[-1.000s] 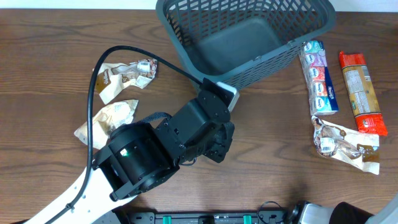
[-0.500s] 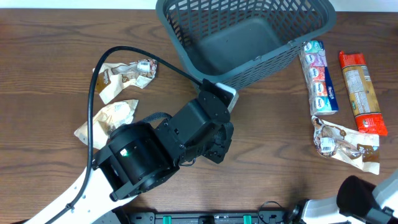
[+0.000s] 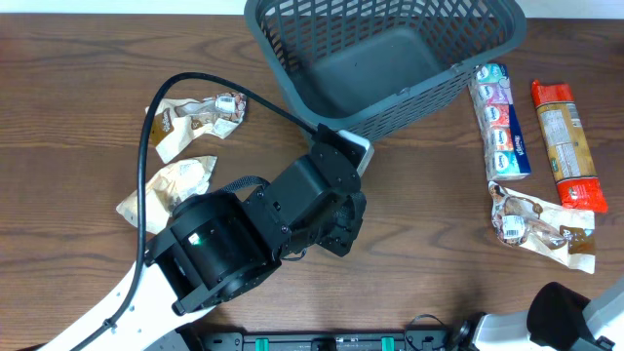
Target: Pack container
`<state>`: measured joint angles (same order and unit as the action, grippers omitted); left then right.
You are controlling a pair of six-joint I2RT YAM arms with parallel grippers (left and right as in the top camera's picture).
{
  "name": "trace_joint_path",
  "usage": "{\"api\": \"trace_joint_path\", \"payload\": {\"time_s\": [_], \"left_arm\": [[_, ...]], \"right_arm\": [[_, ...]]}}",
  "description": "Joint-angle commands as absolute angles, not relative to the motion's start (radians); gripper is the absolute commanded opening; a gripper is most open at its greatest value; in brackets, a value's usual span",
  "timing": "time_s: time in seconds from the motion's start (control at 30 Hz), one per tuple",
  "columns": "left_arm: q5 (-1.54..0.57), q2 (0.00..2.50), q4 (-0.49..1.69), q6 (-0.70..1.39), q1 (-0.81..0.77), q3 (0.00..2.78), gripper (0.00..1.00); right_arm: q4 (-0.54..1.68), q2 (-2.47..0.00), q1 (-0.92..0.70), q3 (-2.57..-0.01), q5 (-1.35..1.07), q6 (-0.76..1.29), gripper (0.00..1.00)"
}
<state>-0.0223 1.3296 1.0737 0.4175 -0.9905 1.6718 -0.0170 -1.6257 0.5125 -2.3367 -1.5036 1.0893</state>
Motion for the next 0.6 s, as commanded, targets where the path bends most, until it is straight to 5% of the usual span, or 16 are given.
{"api": "trace_joint_path", "payload": {"time_s": [0.0,0.33,0.57], "left_arm": [[-0.015,1.326,1.077,0.406,-0.995,1.689,0.06],[-0.014,1.326,1.077,0.416,-0.994,1.689,0.06],[-0.015,1.326,1.077,0.416,-0.995,1.689,0.06]], "right_arm": [[0.001,-1.623,0.589,-2.336,-1.483,1.076,0.02],[0.000,-1.617,0.598,-2.336,-1.239,1.562,0.01],[0.135,-1.613,0.599,-2.336,-1.124,1.365,0.02]]}}
